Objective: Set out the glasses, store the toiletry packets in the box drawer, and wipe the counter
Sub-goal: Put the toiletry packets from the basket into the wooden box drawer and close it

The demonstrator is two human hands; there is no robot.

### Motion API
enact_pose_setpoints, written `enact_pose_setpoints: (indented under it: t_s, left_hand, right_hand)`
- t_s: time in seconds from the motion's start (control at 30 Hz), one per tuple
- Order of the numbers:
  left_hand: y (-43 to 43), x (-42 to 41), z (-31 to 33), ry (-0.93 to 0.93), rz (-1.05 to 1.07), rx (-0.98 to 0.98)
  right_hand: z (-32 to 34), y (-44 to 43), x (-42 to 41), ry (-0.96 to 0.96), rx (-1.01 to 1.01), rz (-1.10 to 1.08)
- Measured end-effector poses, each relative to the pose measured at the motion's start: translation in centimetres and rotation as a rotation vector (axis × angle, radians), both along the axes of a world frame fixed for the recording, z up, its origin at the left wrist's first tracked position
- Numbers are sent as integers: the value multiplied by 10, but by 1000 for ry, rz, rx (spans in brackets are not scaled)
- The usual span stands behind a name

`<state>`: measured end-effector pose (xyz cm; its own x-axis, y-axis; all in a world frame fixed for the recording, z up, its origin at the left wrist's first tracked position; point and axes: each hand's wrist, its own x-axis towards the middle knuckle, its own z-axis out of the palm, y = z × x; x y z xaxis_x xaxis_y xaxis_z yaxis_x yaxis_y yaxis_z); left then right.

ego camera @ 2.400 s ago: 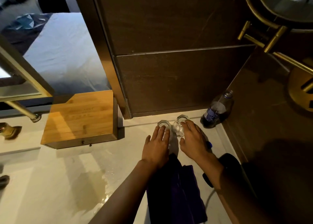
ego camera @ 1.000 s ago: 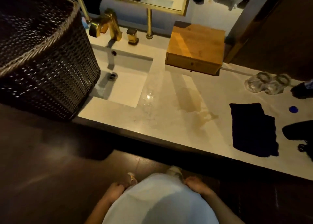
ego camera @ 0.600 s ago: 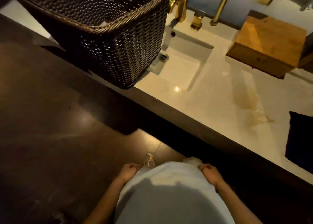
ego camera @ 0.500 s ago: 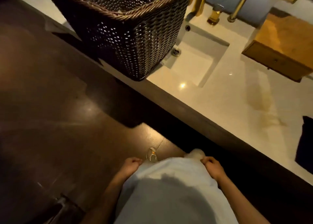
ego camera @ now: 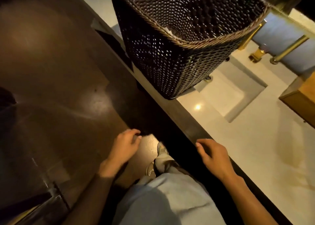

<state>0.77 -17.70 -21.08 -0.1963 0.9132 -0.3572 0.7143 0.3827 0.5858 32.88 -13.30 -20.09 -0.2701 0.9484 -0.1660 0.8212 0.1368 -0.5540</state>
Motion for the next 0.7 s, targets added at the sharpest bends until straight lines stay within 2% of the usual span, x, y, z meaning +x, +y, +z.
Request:
enact_pose_setpoints:
  t_s: [0.07,0.13,0.23,0.33,0.43,0.57,0.7]
  left_hand:
    - [32,-4,32,66,-19,179]
    - [65,-6,67,102,-17,366]
    - [107,-6,119,121,7,664]
    - [145,-4,157,170,-26,861]
    - [183,-3,180,258,-23,980]
    - [231,-7,198,361,-100,951]
    - [275,-19,211,334,-142,637]
  right_hand:
    - [29,36,-12,125,157,-22]
    - [59,78,-25,234,401,-13]
    - [101,141,-38,305,758,17]
    - [132,193,-45,340,879,55]
    - [139,222,-52,260,847,125]
    - [134,229,-51,290,806,153]
    - [138,230,-49,274,761,169]
